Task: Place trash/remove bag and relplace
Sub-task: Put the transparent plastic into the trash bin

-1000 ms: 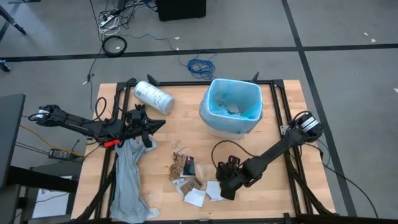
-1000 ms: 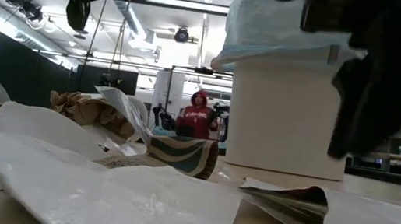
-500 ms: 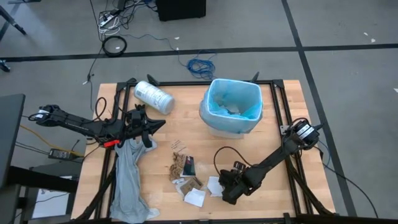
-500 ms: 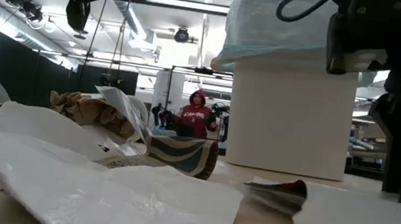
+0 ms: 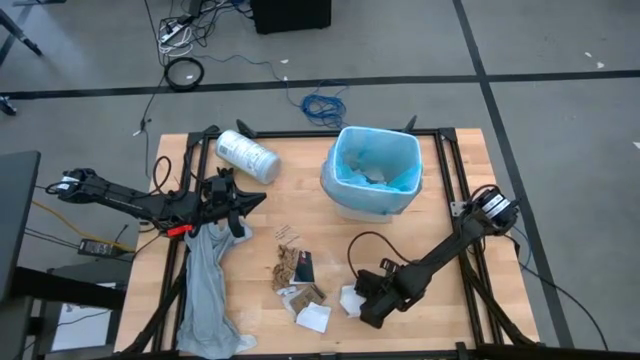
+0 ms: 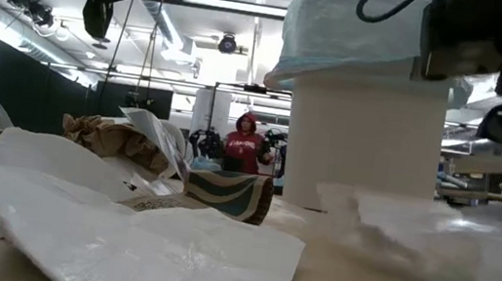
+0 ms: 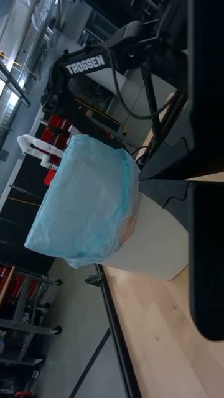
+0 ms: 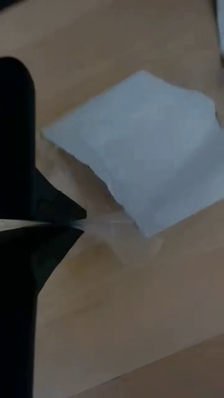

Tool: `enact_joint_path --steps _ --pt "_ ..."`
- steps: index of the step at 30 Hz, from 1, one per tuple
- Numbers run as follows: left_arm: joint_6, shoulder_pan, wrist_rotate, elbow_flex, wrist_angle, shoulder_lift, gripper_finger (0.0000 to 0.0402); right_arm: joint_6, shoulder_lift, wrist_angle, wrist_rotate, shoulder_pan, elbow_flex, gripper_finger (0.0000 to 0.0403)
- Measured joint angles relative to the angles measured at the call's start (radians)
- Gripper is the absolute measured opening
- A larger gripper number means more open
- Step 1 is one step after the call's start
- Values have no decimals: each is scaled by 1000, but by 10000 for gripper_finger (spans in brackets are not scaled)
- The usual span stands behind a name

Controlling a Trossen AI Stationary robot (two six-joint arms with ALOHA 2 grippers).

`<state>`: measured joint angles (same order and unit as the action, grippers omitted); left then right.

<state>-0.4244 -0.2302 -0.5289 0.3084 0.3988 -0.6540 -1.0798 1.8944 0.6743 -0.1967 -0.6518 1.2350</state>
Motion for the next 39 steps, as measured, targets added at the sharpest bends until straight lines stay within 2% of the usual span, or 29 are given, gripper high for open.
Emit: enact_joint_path --steps 8,19,25,29,32,35,39 --pt "3 0 -1 0 2 0 8 8 -108 -3 -12 2 0 0" --pt "2 0 -1 0 7 0 8 8 -294 -8 -137 28 3 0" --pt "12 1 -10 0 8 0 8 50 -327 -9 -162 56 3 0" --pt "-26 1 -11 0 8 0 8 134 -344 -57 -283 83 55 0" --pt "-27 1 -12 0 8 0 8 265 -345 -53 -343 116 136 0" --pt "-27 1 -12 0 8 0 8 370 -346 -35 -331 148 183 0" --pt "-27 1 -12 0 8 0 8 387 -344 11 -283 168 185 0"
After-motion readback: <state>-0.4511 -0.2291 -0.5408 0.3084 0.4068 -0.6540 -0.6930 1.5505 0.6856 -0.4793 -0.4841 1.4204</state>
